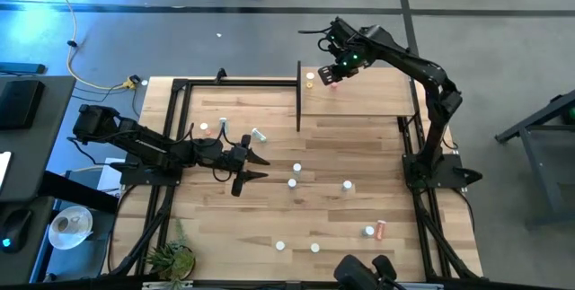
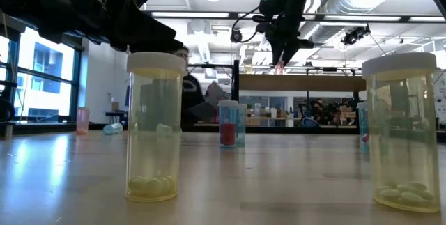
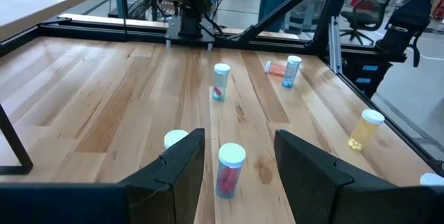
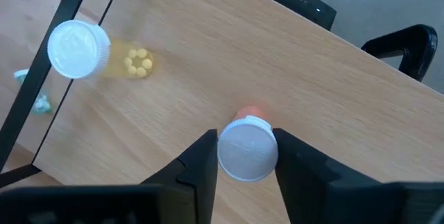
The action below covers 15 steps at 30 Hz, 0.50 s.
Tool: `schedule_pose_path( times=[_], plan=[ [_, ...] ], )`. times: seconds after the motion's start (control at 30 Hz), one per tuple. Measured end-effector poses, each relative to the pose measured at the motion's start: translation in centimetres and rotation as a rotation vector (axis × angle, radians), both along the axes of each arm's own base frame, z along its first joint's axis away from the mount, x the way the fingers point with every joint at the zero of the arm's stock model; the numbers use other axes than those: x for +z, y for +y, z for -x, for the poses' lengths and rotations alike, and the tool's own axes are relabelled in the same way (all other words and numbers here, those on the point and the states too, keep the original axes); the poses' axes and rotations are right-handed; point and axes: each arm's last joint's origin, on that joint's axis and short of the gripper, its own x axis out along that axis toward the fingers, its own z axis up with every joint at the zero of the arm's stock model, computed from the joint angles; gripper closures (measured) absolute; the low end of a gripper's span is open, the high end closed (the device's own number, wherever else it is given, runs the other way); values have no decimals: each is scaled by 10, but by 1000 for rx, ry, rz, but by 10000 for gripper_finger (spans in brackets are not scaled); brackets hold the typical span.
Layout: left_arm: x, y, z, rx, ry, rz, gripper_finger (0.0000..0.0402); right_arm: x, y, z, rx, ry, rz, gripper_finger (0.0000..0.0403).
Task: Pick and place medicine bottles onto shelf by color
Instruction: Put the middle right pink pill bottle on the shelf
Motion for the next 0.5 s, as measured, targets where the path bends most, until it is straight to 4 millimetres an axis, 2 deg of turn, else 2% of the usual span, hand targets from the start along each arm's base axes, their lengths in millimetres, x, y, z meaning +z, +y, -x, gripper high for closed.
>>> schedule_pose_path(
  times=[0.27,0.5],
  plan=[
    [0,0,0,0,0,-1,236,-2,0,0,0,5,-3,242],
    [0,0,0,0,0,-1,236,0,-1,-2,25,-9,20,238]
  ],
)
